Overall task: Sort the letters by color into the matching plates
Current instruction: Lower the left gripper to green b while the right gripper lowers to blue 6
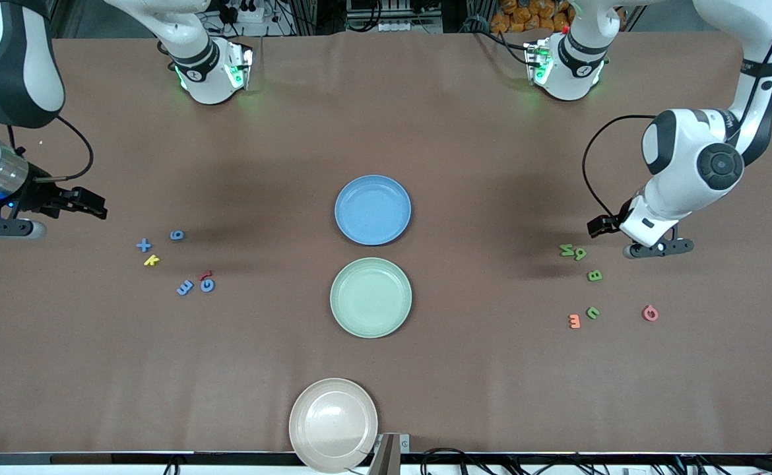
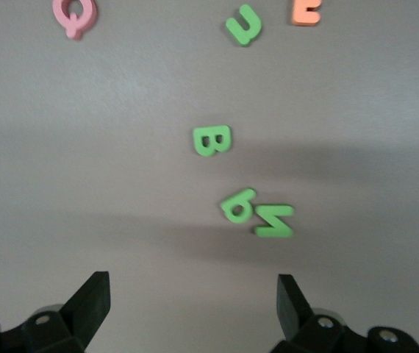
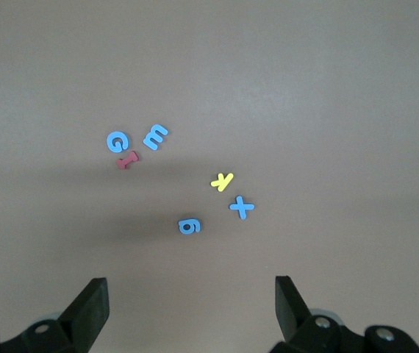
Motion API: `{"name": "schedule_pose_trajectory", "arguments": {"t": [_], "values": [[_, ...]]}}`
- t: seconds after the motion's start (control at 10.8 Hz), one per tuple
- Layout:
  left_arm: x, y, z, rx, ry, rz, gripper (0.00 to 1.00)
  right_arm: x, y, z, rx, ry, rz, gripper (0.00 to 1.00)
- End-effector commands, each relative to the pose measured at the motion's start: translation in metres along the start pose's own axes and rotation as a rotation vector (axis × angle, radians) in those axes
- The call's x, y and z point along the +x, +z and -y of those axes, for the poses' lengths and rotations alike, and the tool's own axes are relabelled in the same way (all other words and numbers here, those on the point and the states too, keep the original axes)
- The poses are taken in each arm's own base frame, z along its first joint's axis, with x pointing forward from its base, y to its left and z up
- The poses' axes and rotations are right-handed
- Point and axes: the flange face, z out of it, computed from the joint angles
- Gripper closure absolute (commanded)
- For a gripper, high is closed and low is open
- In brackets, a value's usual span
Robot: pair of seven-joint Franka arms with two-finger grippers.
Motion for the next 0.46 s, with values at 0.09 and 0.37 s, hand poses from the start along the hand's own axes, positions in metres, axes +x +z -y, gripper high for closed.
{"name": "schedule_pose_trajectory", "arguments": {"t": [0.09, 0.37], "values": [[0.005, 0.02, 0.005, 0.064, 0.317, 0.003, 0.0, -0.042, 0.025, 0.002, 0.002, 0.016, -0.043, 0.0], [0.01, 0.031, 0.029, 0.054, 0.521, -0.005, 0.0, -0.057, 0.049, 0.003, 0.002, 0.016, -0.036, 0.0]]}}
